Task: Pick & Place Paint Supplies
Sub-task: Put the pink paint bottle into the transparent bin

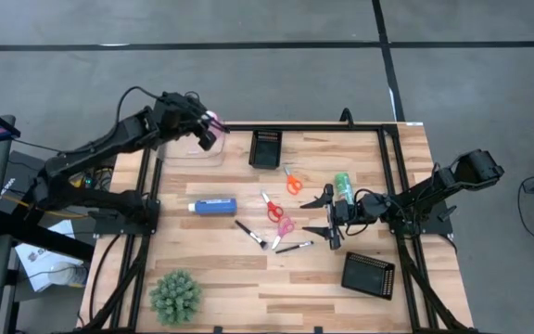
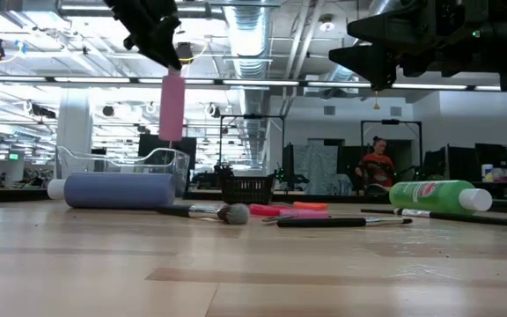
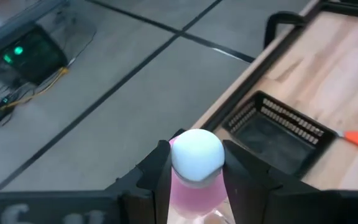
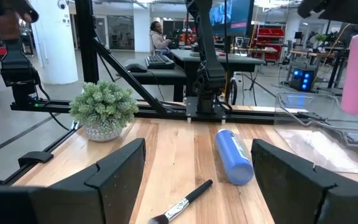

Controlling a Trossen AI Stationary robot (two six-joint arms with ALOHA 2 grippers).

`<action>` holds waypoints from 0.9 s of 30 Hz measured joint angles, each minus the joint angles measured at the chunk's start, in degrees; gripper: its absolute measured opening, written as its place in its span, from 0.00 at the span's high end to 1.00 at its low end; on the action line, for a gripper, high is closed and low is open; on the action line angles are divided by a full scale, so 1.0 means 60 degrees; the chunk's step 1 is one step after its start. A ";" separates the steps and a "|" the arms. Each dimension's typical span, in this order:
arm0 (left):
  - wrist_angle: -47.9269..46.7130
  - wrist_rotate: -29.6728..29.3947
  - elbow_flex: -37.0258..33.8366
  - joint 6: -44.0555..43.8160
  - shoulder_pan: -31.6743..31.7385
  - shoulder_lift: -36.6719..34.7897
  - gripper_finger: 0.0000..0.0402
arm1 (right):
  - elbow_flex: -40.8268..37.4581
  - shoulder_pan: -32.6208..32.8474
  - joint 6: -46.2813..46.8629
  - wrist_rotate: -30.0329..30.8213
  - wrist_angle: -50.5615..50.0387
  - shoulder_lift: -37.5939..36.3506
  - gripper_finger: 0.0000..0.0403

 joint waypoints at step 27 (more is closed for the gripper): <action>0.1379 0.0371 -0.2668 -0.2096 0.0747 0.0324 0.73 | 0.0000 0.0004 0.0076 -0.0004 -0.0012 0.0003 0.30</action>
